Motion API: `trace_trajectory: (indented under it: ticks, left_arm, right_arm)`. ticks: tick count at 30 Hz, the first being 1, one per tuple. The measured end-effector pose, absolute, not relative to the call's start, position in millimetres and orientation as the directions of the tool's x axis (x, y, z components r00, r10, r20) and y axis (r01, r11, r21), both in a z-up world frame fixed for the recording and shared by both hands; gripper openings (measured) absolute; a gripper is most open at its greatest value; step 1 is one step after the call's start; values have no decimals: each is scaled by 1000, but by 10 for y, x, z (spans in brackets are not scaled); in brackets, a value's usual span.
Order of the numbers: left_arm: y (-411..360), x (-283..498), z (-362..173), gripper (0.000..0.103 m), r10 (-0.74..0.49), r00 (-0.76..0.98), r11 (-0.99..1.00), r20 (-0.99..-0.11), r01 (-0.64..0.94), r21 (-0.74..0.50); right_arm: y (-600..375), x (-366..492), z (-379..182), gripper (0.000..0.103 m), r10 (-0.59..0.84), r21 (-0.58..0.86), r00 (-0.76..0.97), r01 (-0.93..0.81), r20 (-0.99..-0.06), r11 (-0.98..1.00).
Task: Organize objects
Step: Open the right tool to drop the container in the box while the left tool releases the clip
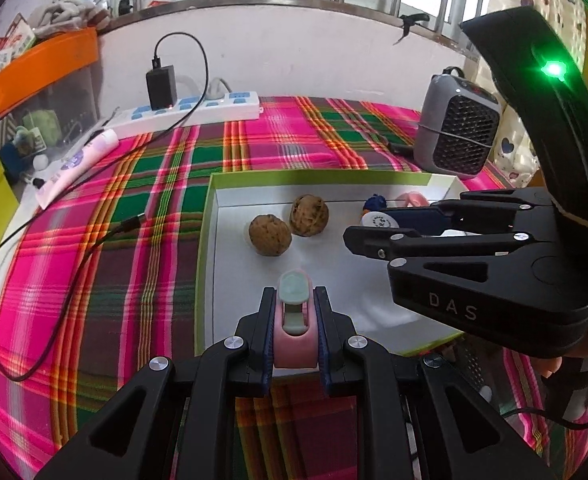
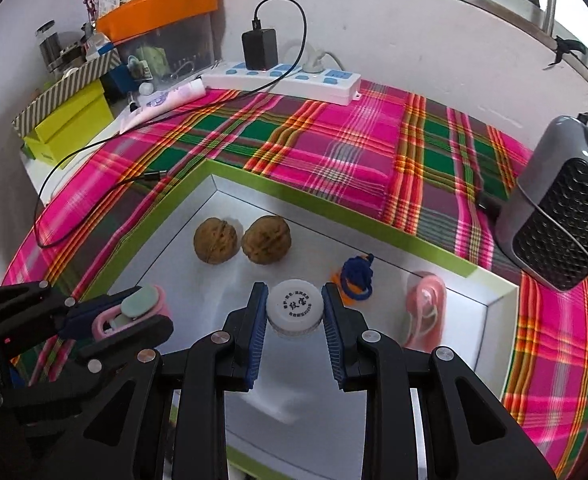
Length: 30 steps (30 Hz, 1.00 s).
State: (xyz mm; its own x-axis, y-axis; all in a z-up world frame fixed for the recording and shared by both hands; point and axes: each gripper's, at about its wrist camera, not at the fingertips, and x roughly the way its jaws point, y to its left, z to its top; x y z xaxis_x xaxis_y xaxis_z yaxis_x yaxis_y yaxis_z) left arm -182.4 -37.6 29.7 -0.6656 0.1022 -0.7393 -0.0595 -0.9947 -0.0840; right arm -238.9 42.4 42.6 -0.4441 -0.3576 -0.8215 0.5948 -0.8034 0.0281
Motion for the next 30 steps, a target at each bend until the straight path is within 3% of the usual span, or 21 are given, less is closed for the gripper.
trace_trajectory:
  ticks: [30]
  left_arm:
    - [-384,-1909,178,16,80,-670,-997,-738,-50,-62]
  right_arm:
    - [153,-2590,287,29,-341,1,-405,643,-848,-766]
